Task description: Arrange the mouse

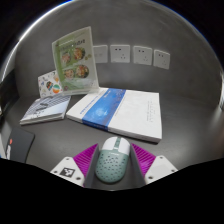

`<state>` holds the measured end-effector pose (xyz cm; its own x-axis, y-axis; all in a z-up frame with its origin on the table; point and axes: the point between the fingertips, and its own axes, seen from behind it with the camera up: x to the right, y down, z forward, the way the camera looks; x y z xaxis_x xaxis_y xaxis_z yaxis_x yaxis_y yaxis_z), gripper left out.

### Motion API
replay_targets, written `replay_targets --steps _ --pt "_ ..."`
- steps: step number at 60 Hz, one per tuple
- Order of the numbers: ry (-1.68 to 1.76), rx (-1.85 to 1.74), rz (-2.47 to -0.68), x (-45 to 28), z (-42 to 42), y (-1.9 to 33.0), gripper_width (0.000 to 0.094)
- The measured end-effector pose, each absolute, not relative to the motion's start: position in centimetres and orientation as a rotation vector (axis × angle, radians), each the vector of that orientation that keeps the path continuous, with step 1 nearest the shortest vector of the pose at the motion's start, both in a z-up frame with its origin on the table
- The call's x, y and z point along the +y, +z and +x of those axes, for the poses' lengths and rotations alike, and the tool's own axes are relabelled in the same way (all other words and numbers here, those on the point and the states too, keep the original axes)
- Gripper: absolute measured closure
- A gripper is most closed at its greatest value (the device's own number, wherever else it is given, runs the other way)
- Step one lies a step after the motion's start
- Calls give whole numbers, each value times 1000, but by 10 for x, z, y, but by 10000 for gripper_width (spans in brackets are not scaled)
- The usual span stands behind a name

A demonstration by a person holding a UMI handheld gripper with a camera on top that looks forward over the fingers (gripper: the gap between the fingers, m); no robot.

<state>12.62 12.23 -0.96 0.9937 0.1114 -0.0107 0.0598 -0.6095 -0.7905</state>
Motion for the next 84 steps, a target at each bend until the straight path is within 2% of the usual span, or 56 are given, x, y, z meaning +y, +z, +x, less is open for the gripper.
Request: replay_targets --steps 1,2,21,22,23,27,33,38,41,45,48,52,61,67,75,76,77,78,79,80,84 --pt "71 -114 -2222 123 127 -10 334" --pt "73 -109 -2218 123 127 -10 347" --pt "59 -13 -2214 117 142 -1 476" --pt "54 1 -2201 116 143 4 461" --pt "51 8 -2185 114 144 11 499" --pt "33 12 -2101 103 138 51 516" --pt "-1 27 -1956 77 108 132 516" --pt "-5 13 -1855 54 51 193 518" --pt "0 -17 -1813 41 3 215 519" --pt "40 -37 -1782 30 -70 224 520" --pt "79 -56 -1782 27 -126 218 519" --pt "109 -83 -1810 23 -191 191 523" --pt "167 -167 -2010 13 -286 81 520" --pt "142 -181 -2078 10 -299 35 511" --pt "128 -173 -2205 -7 -296 -5 483" --pt "128 -175 -2220 -9 -296 -10 407" --pt "129 -177 -2215 -9 -296 -10 406" --pt "129 -175 -2194 -6 -296 -7 463" --pt "129 -179 -2201 -8 -297 -9 399" --pt "128 -186 -2205 -9 -297 -10 433" --pt "139 -216 -2209 -10 -298 -10 367"
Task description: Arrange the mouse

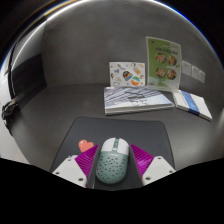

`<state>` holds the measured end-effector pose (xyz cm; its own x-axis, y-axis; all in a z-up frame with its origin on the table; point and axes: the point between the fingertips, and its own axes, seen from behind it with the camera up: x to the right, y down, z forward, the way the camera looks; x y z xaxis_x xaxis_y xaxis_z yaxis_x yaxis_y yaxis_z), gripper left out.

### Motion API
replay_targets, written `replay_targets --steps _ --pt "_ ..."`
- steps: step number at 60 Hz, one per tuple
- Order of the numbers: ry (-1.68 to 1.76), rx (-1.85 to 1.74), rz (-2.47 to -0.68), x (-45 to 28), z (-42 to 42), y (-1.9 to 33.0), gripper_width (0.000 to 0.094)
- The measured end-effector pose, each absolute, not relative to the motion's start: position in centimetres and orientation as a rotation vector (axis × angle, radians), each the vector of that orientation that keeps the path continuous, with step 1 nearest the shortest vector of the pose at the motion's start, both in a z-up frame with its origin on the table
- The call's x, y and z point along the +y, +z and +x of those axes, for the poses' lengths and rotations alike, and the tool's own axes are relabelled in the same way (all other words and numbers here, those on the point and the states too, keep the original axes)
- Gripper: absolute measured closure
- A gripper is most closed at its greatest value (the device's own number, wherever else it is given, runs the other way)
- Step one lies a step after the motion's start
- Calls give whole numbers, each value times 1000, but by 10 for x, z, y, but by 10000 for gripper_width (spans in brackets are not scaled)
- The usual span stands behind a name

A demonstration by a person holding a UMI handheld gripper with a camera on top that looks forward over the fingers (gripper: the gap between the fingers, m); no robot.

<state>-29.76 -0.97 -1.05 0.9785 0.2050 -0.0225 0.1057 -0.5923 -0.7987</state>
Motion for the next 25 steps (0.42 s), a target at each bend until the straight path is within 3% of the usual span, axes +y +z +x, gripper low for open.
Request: replay_targets --steps 3,8,10,25 --pt "160 -241 -2229 -17 -299 -10 188" --pt "208 -260 -2218 -31 -300 3 49" --pt "224 -274 -2206 -38 -297 9 106" --pt "313 -358 -2183 -119 -224 18 88"
